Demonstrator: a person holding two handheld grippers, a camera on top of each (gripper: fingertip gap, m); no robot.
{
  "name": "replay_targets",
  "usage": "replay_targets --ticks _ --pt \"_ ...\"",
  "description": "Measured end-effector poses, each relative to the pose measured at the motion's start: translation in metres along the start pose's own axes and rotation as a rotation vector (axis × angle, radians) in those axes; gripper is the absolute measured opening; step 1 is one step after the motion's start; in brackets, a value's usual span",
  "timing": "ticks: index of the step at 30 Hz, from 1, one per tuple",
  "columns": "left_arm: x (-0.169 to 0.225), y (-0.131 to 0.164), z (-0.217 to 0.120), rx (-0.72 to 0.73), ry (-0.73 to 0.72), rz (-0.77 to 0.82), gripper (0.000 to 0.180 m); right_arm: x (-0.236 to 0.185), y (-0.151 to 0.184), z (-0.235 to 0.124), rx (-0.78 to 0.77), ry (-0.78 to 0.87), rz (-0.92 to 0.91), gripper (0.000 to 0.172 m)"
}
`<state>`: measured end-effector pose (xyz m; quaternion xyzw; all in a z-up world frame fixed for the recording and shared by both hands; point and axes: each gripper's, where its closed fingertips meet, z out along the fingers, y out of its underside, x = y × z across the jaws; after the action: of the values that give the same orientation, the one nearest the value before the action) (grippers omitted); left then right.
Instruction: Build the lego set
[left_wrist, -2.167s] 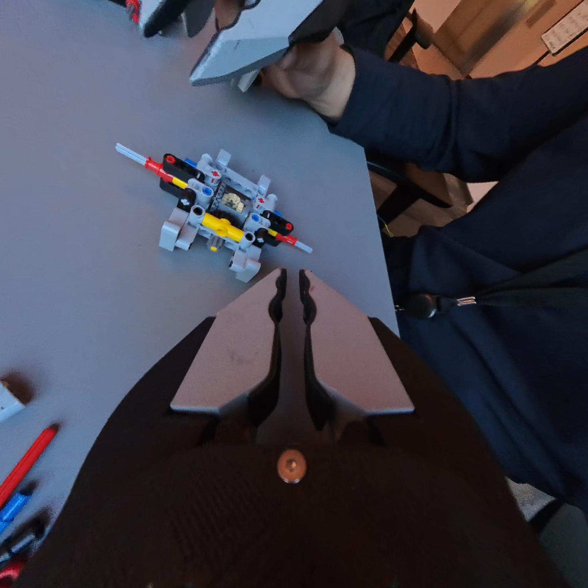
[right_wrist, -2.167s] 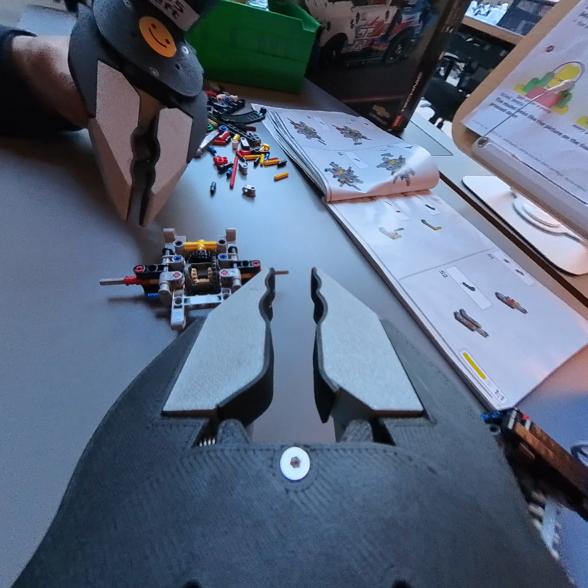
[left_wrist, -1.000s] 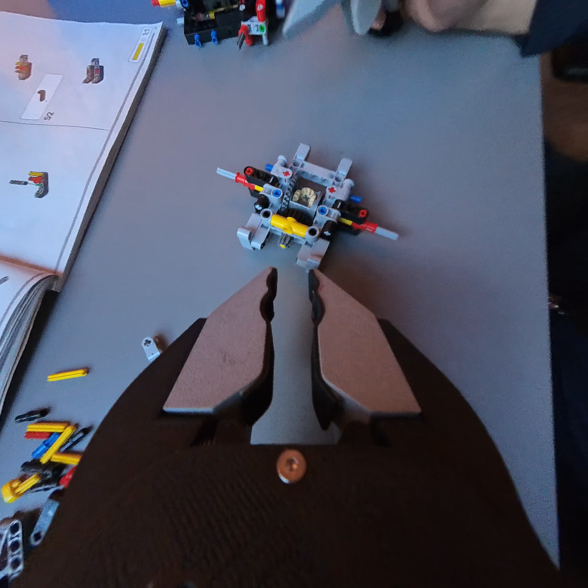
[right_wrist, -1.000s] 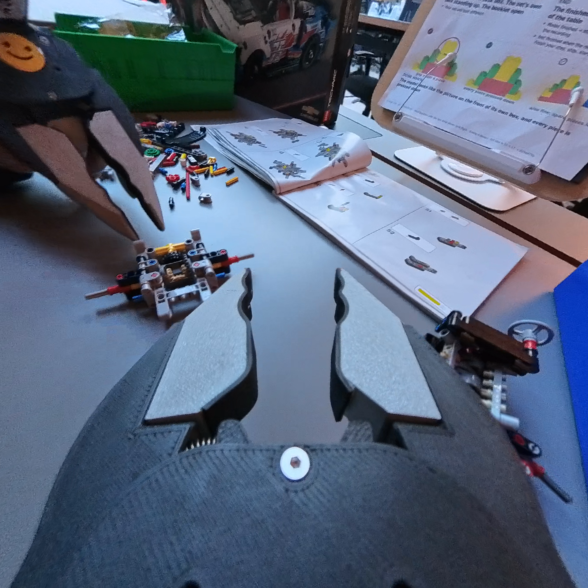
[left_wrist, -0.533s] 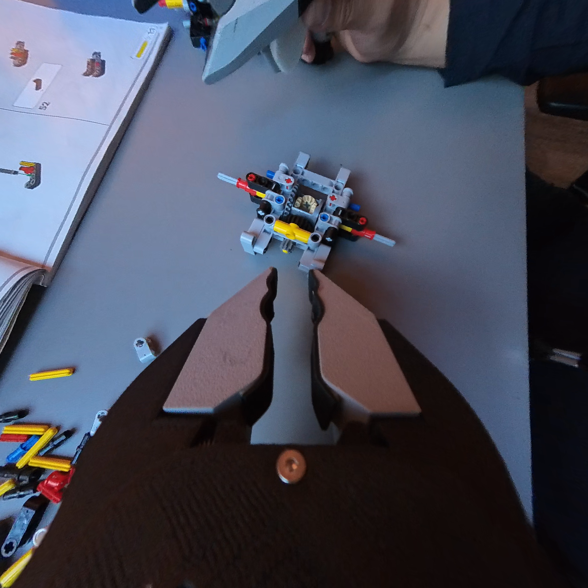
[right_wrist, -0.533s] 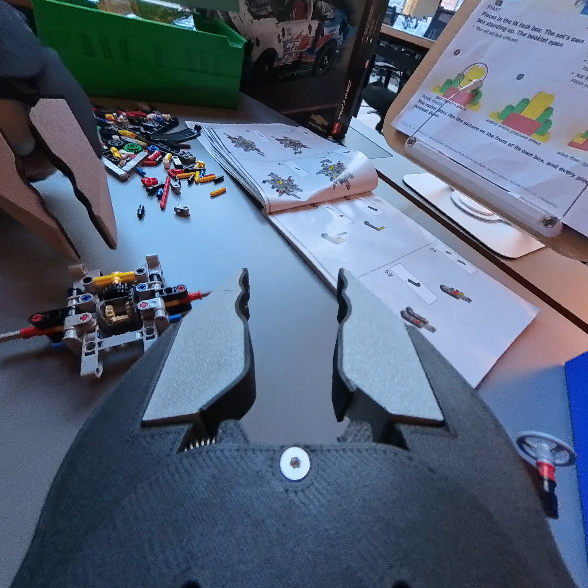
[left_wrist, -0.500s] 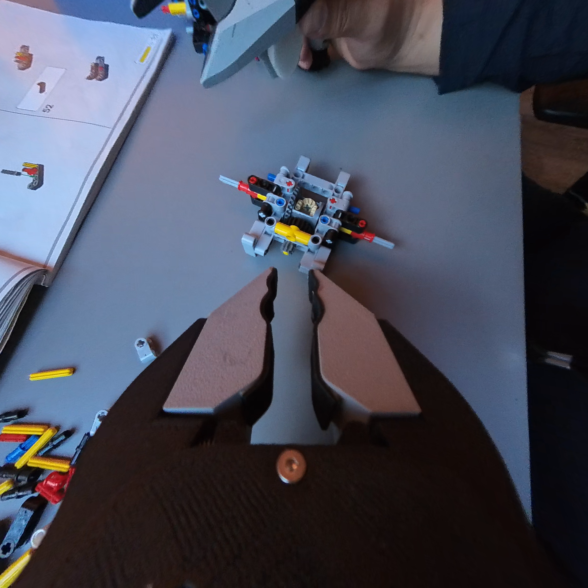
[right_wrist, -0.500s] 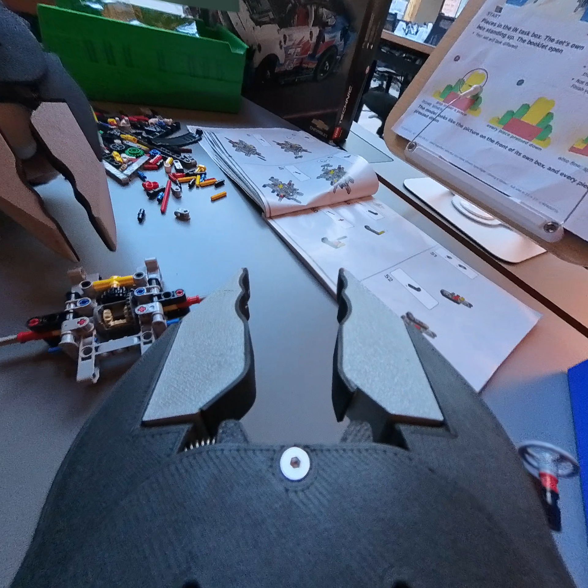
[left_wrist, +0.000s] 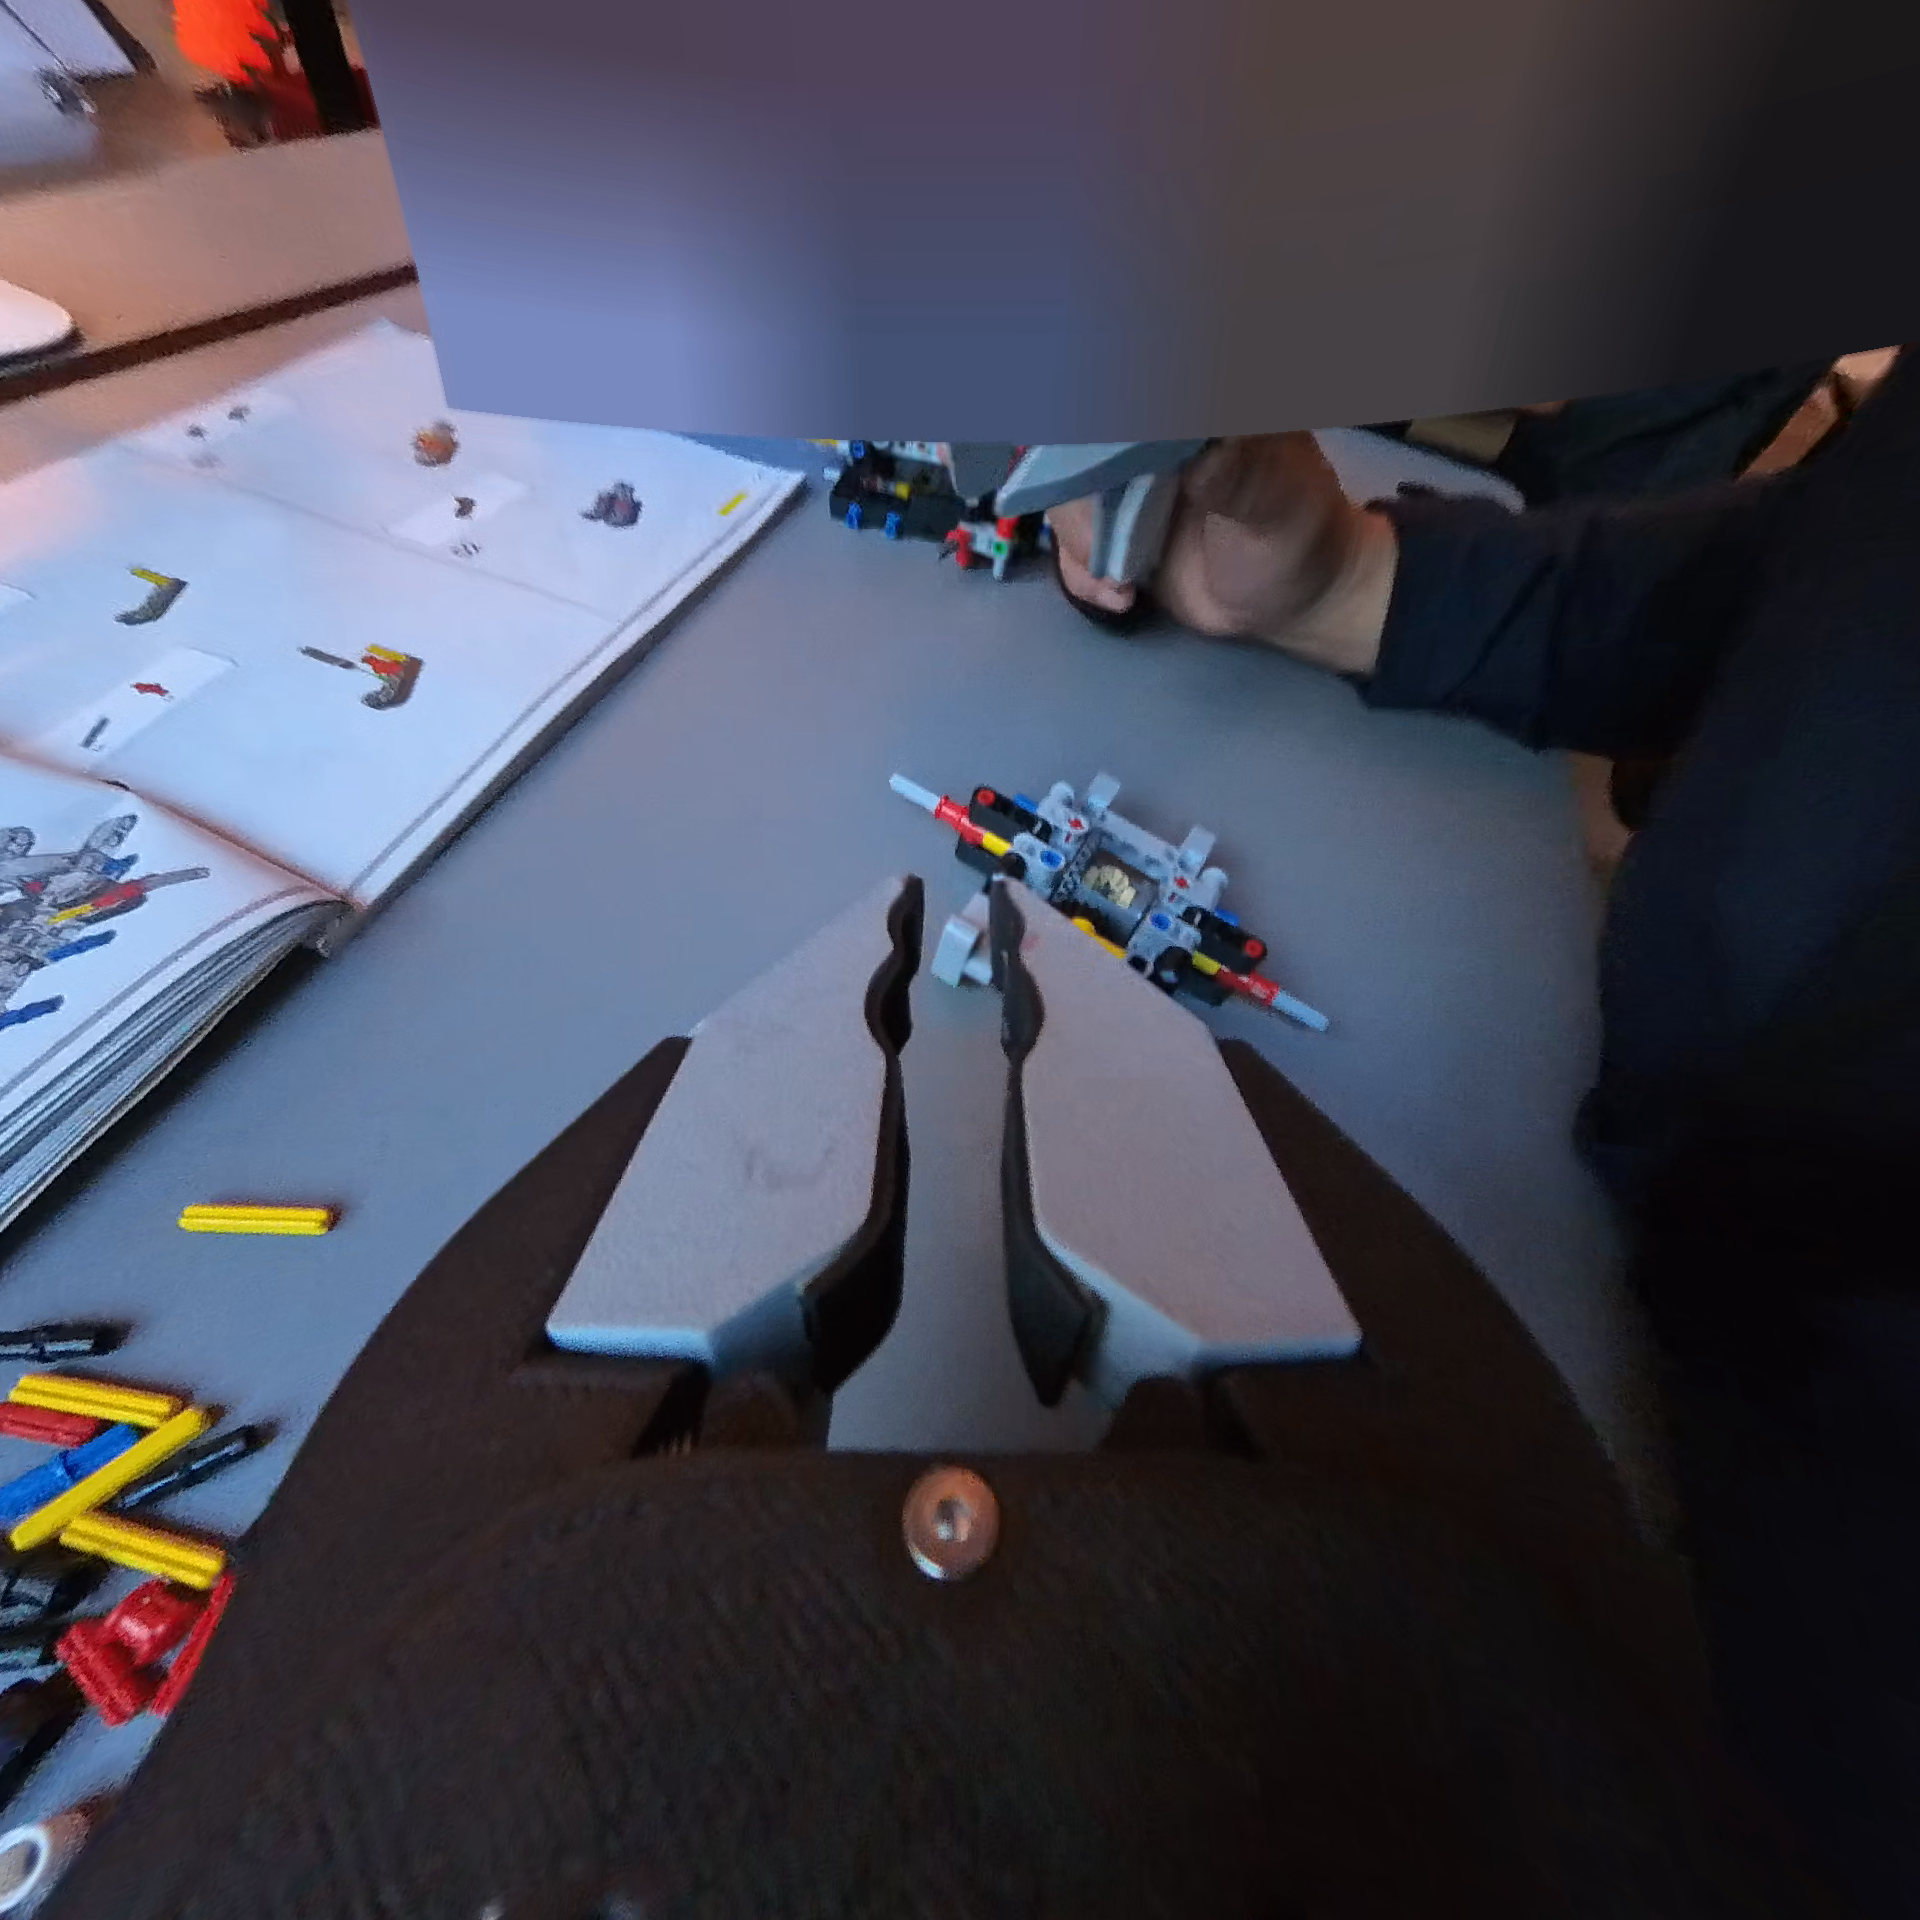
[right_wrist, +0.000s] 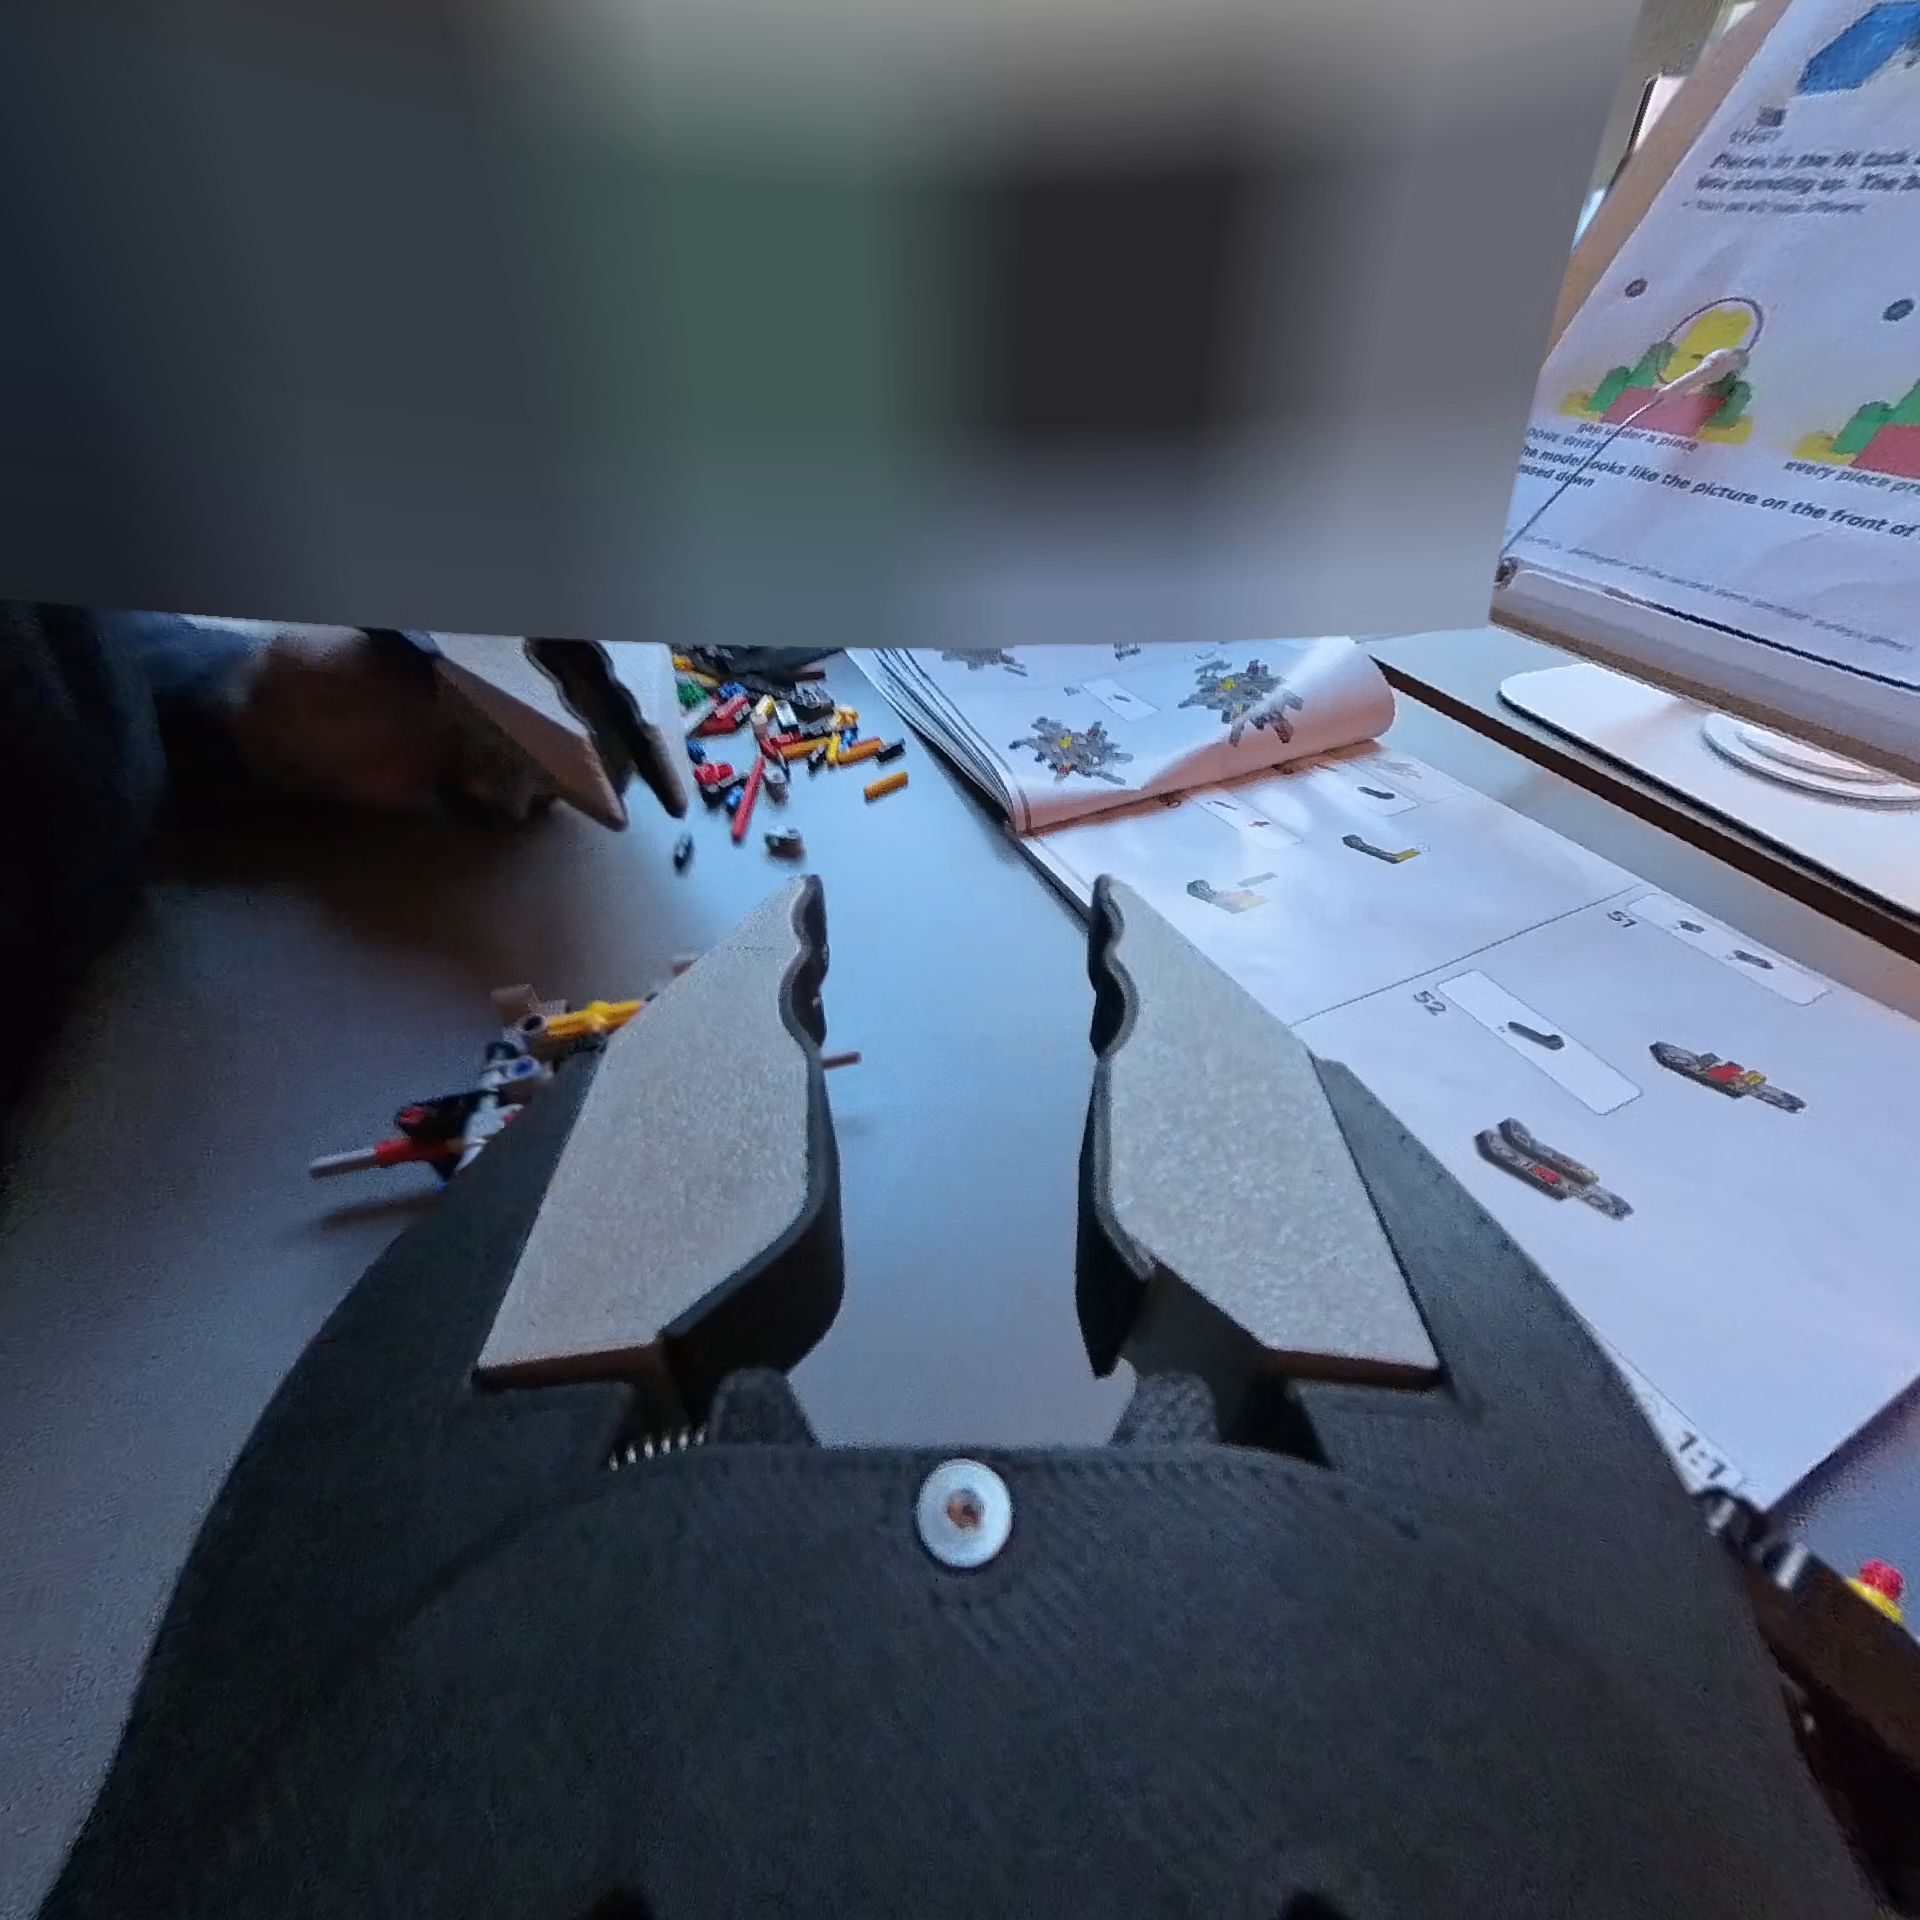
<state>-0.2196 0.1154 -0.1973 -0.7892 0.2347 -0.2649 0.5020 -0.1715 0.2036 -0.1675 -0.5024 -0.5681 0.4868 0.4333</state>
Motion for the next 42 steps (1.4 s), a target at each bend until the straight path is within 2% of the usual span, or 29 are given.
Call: replay_targets --ticks 4,11,17,23,28,30,37,42 --pt "-0.002 -0.009 -0.006 0.070 0.007 -0.018 0.010 -0.005 -0.011 -0.009 0.073 -0.043 0.050 0.041" --pt "0.002 -0.012 -0.006 0.098 0.006 0.023 0.009 -0.013 -0.008 -0.005 0.055 -0.073 0.047 0.042" --pt "0.005 -0.013 -0.005 0.102 0.017 0.030 0.007 -0.010 -0.011 -0.002 0.049 -0.043 -0.009 0.044" --pt "0.007 -0.010 -0.002 0.063 0.004 0.049 0.002 0.004 -0.012 0.001 0.045 0.040 -0.014 0.036" --pt "0.001 -0.016 -0.008 0.093 -0.137 0.155 0.000 0.008 -0.010 -0.006 0.042 0.095 -0.015 0.038" --pt "-0.002 -0.020 -0.013 0.112 -0.211 0.188 0.019 0.009 -0.010 -0.012 0.046 0.112 -0.009 0.038" --pt "0.031 0.007 -0.031 -0.016 -0.224 0.109 0.035 0.000 -0.012 -0.033 0.082 0.127 0.019 0.038" --pt "0.034 0.039 -0.077 -0.135 -0.370 0.103 0.039 -0.014 -0.014 -0.045 0.103 0.120 0.022 0.037"
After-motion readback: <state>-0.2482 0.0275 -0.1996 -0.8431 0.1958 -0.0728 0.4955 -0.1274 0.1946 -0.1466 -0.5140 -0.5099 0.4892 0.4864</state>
